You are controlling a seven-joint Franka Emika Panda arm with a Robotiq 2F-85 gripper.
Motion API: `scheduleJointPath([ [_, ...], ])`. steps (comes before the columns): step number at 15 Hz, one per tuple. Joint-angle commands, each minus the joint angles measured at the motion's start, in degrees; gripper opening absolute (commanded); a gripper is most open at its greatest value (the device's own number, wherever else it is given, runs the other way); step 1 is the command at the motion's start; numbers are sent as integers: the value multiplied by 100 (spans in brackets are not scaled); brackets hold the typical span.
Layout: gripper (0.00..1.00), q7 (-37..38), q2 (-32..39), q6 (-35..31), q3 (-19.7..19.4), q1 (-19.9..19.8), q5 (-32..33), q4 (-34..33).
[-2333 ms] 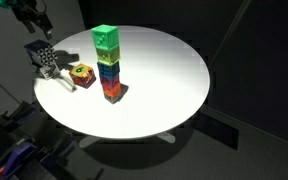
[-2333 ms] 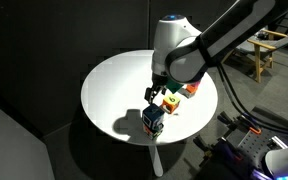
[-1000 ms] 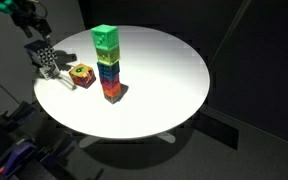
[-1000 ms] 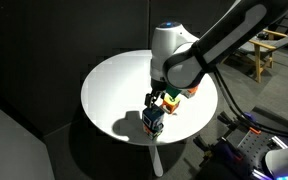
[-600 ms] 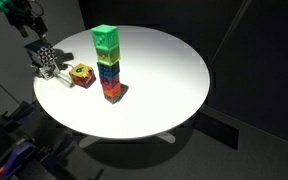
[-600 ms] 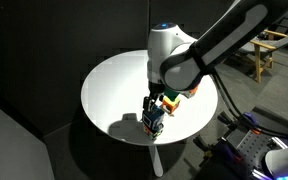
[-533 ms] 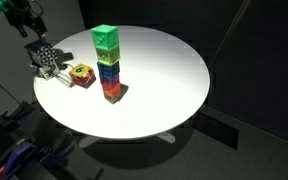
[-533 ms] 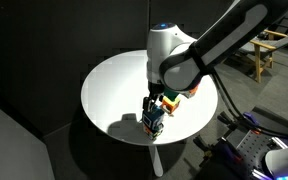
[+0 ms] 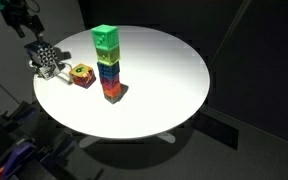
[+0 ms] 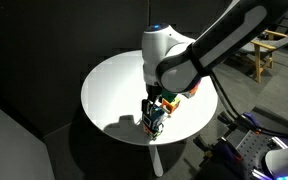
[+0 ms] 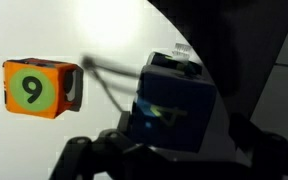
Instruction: Put the blue plush block on top of the orange plush block
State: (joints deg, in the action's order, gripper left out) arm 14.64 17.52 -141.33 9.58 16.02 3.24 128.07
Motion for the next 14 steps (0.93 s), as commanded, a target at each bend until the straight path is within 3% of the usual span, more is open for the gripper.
scheduleJointPath([
  [1, 100, 282, 158, 230, -111, 130, 230, -247],
  [14, 100, 214, 606, 300, -184, 186, 241, -555],
])
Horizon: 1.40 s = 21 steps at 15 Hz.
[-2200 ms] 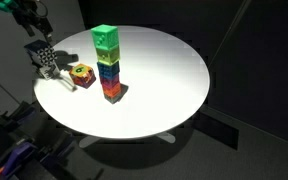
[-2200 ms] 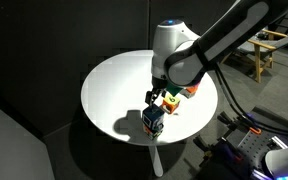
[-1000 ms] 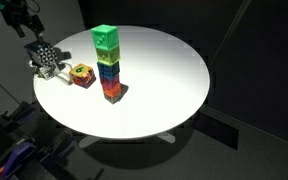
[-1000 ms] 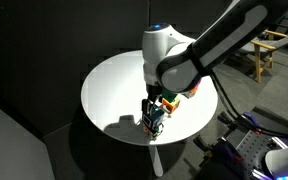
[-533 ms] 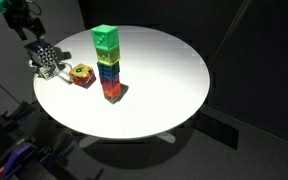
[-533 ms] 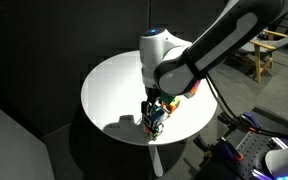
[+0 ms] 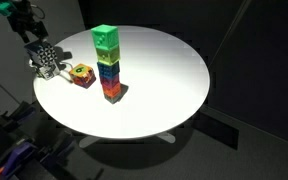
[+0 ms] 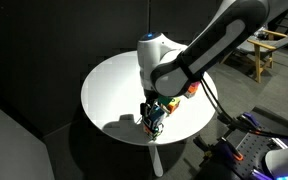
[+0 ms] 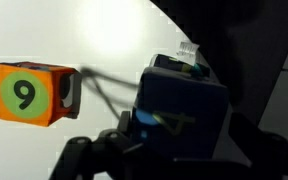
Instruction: Put the blue plush block on top of the orange plush block
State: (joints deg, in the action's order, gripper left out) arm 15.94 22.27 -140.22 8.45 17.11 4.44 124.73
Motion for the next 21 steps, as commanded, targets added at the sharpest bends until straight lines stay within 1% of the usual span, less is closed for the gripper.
scheduleJointPath([
  [1, 100, 82, 163, 196, -77, 79, 119, -245],
  [7, 100, -6, 363, 296, -74, 60, 72, -401],
  [8, 75, -44, 388, 324, -57, 44, 42, -427],
  [9, 73, -49, 406, 347, -60, 47, 46, -450],
  [10, 66, -46, 399, 373, -63, 54, 55, -459],
  [11, 57, -43, 378, 408, -64, 60, 63, -464],
  [16, 23, -25, 180, 630, -59, 82, 100, -435],
  [18, 12, 6, 97, 752, -64, 90, 109, -415],
  [19, 7, 26, 64, 809, -70, 95, 120, -409],
  [20, 10, 29, 12, 882, -67, 91, 120, -398],
  [21, 7, 45, -58, 917, -68, 91, 130, -372],
])
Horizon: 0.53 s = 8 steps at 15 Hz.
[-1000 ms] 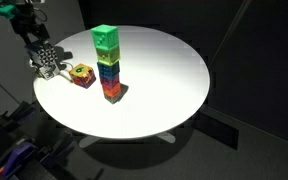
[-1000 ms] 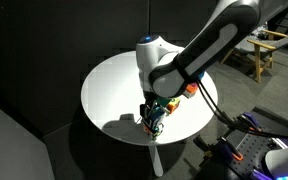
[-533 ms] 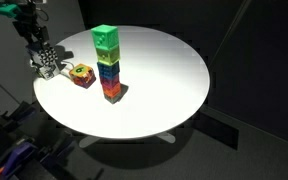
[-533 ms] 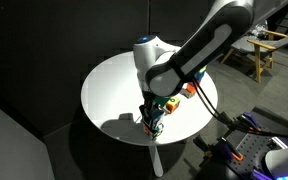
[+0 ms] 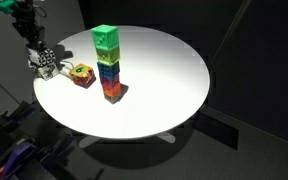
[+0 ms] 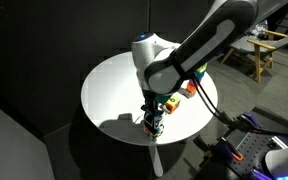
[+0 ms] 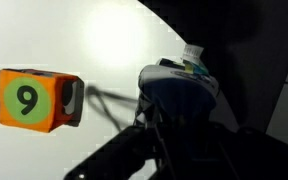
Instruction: Put the blue plush block on top of the orange plush block
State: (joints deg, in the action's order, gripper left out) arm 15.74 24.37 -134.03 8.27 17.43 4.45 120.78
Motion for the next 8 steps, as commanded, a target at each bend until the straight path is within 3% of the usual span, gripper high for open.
scheduleJointPath([
  [1, 6, 62, -329, 339, -42, 50, 127, 39],
  [8, 7, 270, -799, 512, -87, 19, 316, 171],
])
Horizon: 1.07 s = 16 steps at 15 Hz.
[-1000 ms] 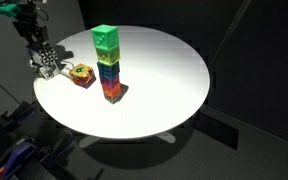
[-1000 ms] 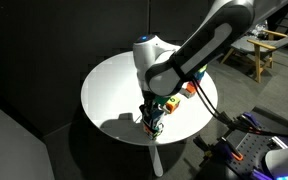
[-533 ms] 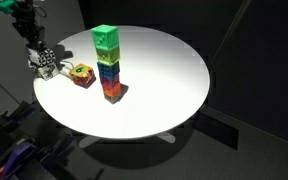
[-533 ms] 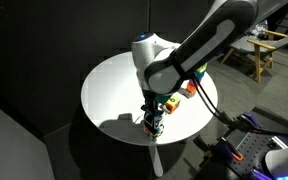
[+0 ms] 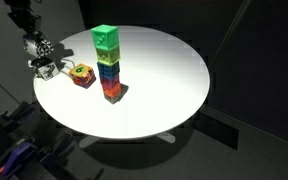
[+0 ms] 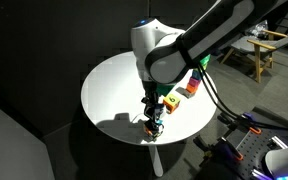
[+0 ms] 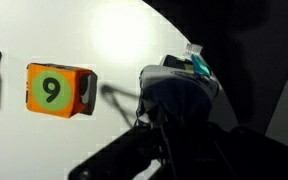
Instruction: Put the blue plush block on top of the orange plush block
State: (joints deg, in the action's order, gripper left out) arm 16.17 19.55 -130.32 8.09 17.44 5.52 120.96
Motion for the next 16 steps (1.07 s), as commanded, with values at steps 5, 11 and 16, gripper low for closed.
scheduleJointPath([
  [5, 7, 384, -489, 76, -195, -101, 322, 304],
  [11, 6, 264, -596, 1, -367, -367, 321, 498],
  [16, 6, 162, -572, -13, -530, -561, 588, 502],
])
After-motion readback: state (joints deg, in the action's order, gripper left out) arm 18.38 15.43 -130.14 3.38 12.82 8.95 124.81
